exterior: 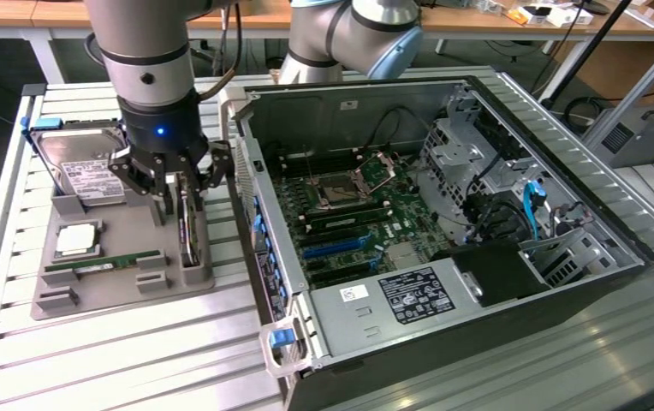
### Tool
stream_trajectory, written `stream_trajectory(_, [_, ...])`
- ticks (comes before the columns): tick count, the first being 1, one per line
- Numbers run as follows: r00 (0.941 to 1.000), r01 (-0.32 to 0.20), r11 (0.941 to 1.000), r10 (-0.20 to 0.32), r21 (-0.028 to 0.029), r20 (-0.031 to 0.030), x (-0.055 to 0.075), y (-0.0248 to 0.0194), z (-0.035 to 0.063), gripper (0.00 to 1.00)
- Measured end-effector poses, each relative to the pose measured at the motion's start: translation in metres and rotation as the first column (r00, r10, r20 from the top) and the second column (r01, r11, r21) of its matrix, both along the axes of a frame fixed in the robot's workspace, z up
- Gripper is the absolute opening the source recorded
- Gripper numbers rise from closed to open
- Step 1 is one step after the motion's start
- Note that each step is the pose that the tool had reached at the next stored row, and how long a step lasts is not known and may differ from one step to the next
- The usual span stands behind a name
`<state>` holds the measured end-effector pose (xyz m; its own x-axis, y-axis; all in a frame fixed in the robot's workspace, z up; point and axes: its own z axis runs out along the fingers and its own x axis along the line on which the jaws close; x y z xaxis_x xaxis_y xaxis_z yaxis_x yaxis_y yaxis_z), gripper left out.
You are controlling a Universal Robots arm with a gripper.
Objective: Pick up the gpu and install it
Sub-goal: 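Pick up the gpu and move the gpu toward the slot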
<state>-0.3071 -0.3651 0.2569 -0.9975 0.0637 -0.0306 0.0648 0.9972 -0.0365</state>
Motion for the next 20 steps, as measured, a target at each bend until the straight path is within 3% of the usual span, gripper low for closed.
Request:
stream_trajectory(6, [1.0, 0.0, 1.0, 0.0, 0.0001, 0.0001, 0.0, 0.0044, -0.0057, 0.42])
stream_trajectory(20, [1.0, 0.0, 1.0, 0.0, 0.0, 0.0, 0.0, 0.0046, -0.0122, 0.42])
